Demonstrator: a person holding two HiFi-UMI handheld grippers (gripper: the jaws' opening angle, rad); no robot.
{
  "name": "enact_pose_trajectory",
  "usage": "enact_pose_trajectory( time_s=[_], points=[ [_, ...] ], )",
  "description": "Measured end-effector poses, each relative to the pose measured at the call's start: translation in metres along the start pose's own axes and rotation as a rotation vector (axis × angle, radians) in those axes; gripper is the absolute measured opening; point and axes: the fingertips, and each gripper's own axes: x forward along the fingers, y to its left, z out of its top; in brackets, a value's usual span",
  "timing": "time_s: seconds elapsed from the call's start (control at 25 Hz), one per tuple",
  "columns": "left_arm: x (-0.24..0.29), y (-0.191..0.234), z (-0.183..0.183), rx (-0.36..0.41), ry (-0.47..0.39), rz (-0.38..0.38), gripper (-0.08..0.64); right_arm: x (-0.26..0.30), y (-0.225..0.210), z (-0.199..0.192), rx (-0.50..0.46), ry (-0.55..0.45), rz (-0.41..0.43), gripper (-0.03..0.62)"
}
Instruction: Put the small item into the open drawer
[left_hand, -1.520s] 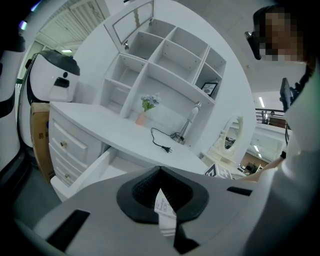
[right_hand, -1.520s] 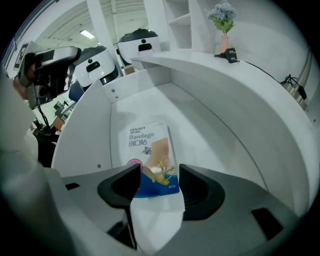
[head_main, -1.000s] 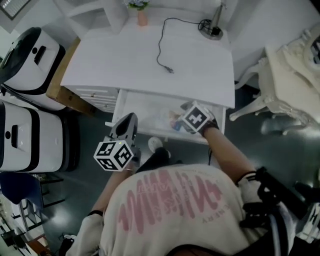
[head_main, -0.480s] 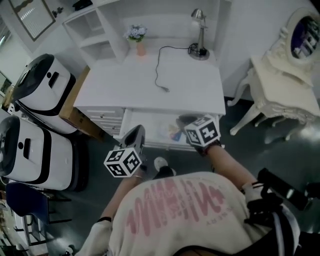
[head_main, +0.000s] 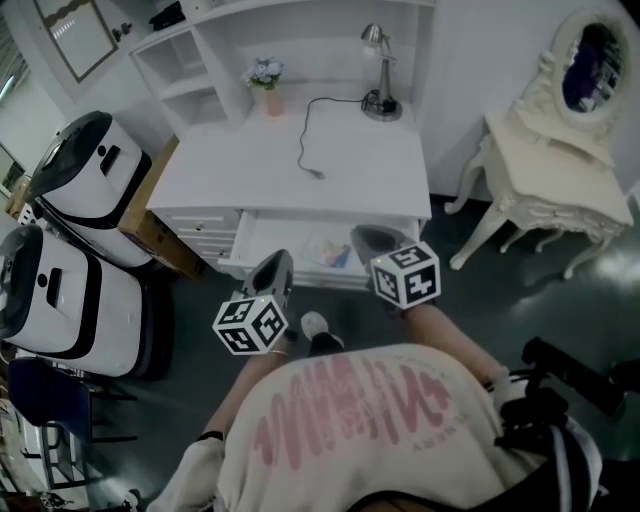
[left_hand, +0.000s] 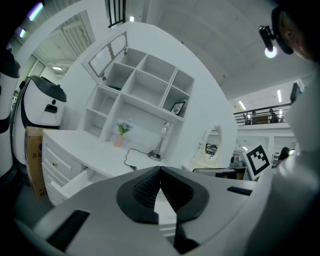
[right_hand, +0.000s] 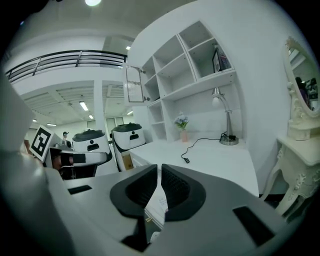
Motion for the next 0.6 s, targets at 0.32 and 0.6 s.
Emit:
enact_pose_trajectory(
  time_s=[0.32, 0.6],
  points=[
    [-0.019, -0.018, -0.014, -0.008, 0.012, 0.003, 0.029, -0.030, -0.002, -0.015, 0.043, 0.003, -0.027, 0.040],
    [-0.033, -0.029, -0.029, -0.033, 0.040, -0.001, 0.029, -0.050, 0.000, -0.029, 0.052, 0.033, -0.054, 0.040]
  ],
)
